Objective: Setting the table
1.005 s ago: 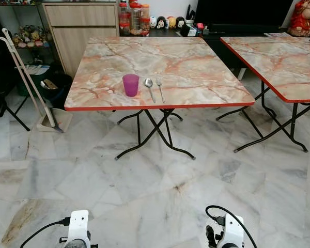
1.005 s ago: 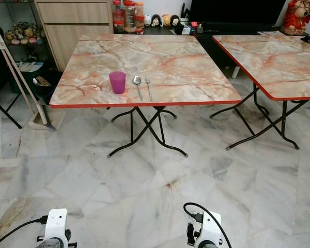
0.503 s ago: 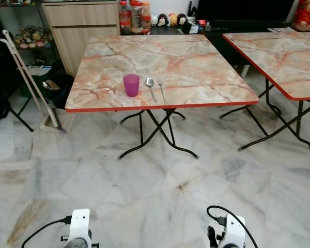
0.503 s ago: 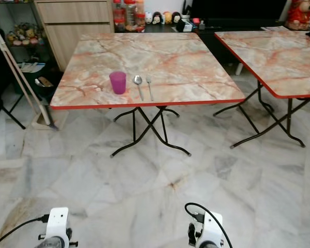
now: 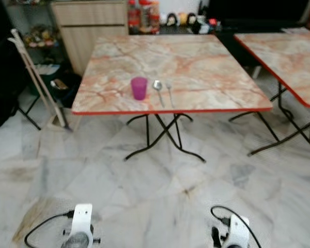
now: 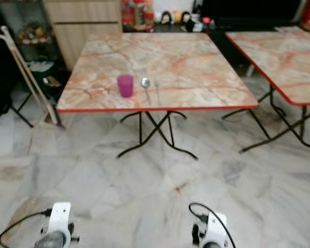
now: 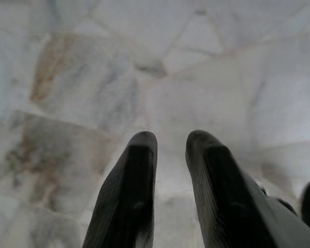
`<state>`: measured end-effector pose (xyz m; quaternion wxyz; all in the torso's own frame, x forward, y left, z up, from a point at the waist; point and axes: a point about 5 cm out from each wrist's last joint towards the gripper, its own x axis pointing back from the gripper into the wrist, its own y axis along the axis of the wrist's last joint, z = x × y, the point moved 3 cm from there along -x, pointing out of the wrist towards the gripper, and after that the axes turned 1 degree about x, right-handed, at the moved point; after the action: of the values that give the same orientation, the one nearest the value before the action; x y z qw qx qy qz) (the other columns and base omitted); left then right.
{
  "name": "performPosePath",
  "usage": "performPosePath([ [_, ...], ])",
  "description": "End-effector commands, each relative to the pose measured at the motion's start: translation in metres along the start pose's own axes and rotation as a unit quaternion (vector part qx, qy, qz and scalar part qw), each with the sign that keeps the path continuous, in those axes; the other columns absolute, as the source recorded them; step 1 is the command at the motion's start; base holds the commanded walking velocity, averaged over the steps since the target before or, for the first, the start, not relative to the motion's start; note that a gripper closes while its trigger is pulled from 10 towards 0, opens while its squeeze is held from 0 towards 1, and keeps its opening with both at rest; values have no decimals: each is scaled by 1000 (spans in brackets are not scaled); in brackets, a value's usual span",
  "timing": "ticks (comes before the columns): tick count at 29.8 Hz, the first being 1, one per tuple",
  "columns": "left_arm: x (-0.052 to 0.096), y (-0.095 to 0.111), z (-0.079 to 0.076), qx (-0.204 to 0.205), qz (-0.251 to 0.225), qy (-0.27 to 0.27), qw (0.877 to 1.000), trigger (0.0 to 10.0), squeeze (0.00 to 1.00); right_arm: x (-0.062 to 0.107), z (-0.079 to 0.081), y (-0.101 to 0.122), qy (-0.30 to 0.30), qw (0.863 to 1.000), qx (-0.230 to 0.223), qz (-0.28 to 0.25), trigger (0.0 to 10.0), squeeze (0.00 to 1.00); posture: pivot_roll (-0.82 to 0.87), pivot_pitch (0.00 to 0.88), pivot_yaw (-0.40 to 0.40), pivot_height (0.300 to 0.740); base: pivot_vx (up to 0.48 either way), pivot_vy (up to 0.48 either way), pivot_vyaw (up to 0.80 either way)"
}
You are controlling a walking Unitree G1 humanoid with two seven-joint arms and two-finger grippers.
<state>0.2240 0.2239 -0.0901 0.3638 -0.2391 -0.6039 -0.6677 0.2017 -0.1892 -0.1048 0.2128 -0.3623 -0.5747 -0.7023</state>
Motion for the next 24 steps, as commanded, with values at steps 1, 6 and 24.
performPosePath([
  [1, 0, 2, -5, -5, 0, -8, 1000, 10000, 0, 1, -8, -4, -9, 1000, 2, 6, 10000, 0, -8, 0, 7, 740, 247, 0, 0],
  [6, 0, 1, -5, -9, 2, -9, 1000, 10000, 0, 2, -7, -6, -8, 1000, 9, 8, 10000, 0, -8, 0, 7, 740, 249, 0, 425],
  [24, -1, 5, -7, 0, -3, -7, 1000, 10000, 0, 1, -10, -3, -12, 1000, 2, 6, 10000, 0, -5, 0, -3, 740, 249, 0, 122],
])
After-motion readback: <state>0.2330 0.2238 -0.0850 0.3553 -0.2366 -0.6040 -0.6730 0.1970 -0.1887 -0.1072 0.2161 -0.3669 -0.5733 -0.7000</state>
